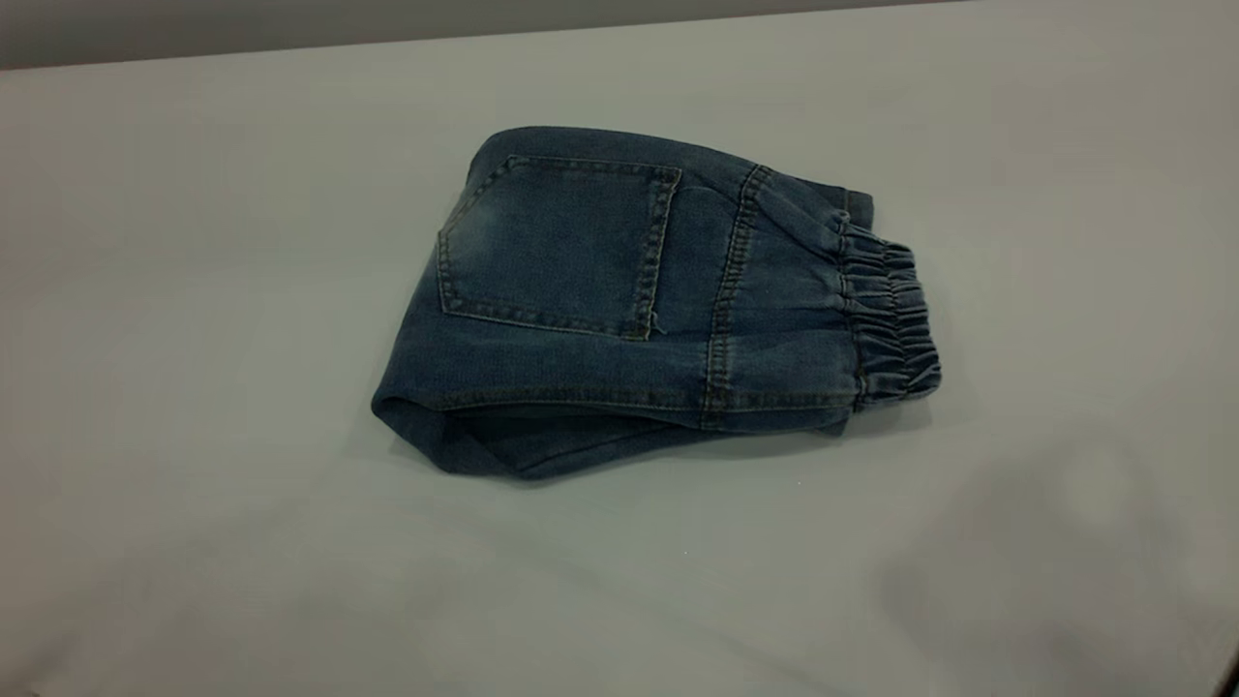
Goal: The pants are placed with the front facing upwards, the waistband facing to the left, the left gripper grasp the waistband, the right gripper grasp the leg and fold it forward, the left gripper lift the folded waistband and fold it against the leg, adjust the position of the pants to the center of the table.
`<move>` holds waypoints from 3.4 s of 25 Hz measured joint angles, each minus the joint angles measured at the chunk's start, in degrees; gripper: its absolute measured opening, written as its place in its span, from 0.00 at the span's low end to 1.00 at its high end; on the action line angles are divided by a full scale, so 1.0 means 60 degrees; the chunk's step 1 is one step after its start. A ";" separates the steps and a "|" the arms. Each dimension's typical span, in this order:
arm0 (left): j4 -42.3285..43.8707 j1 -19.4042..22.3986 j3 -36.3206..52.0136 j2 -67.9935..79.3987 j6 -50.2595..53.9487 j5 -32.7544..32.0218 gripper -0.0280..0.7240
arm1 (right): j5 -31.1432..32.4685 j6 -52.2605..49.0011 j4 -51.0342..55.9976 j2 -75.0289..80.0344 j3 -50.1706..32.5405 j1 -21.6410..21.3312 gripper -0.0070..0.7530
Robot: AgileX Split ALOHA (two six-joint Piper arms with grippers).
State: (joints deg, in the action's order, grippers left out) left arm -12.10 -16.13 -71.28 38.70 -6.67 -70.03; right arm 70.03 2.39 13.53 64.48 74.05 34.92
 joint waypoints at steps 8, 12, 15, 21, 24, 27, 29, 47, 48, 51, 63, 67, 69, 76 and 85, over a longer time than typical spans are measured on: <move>0.1024 0.0000 0.2546 -0.2815 0.0774 0.0001 0.82 | 0.0010 -0.0398 -0.0480 -0.3585 -0.2173 -0.0006 0.50; 0.1024 0.0000 0.3810 -0.3960 0.1111 0.0001 0.82 | 0.0030 -0.0398 -0.0865 -0.5317 -0.2860 -0.0006 0.50; 0.1024 0.0000 0.4696 -0.4523 0.1343 0.0164 0.82 | 0.0030 -0.0312 -0.1172 -0.6376 -0.3407 -0.0006 0.50; 0.1039 0.0000 0.6432 -0.4685 0.1343 0.0867 0.82 | -0.0535 0.0199 -0.1325 -0.8082 -0.5094 -0.0006 0.50; 0.1039 0.0000 0.6996 -0.4675 0.1343 0.1271 0.82 | -0.1459 0.0203 -0.1325 -0.8685 -0.6195 -0.0006 0.50; 0.1039 0.0000 0.7101 -0.4667 0.1343 0.1475 0.82 | -0.1652 0.0171 -0.1378 -0.8944 -0.7193 -0.0006 0.50; 0.1030 0.0000 0.7101 -0.4667 0.1343 0.1466 0.82 | -0.1566 0.0157 -0.1399 -0.8944 -0.7513 -0.0006 0.50; 0.1013 0.0724 0.7086 -0.4667 0.1263 0.1407 0.82 | -0.1505 0.0141 -0.1223 -0.9081 -0.7516 -0.1679 0.50; 0.1008 0.0982 0.7086 -0.4667 0.1263 0.1407 0.82 | -0.1498 0.0141 -0.1223 -0.9186 -0.7516 -0.2188 0.50; 0.1000 0.1720 0.7086 -0.4667 0.1263 0.1407 0.82 | -0.1494 0.0141 -0.1232 -0.9725 -0.7516 -0.3556 0.49; 0.0988 0.2294 0.7086 -0.6012 0.1263 0.1401 0.82 | -0.1480 0.0150 -0.1222 -1.0757 -0.7502 -0.4591 0.48; 0.0988 0.2294 0.7086 -0.6471 0.1263 0.1401 0.82 | -0.1490 0.0150 -0.1222 -1.0747 -0.7502 -0.4591 0.48; 0.0988 0.2294 0.7086 -0.6462 0.1263 0.1401 0.82 | -0.1490 0.0150 -0.1222 -1.0747 -0.7502 -0.4591 0.48; 0.0988 0.2285 0.7086 -0.6450 0.1263 0.1401 0.82 | -0.1498 0.0141 -0.1222 -1.0747 -0.7502 -0.4591 0.48; 0.0988 0.2285 0.7086 -0.6450 0.1263 0.1401 0.82 | -0.1498 0.0141 -0.1222 -1.0747 -0.7502 -0.4589 0.48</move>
State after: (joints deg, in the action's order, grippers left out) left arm -6.18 -2.42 -28.77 0.00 0.91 -61.63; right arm 61.04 3.23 6.20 0.00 29.04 7.39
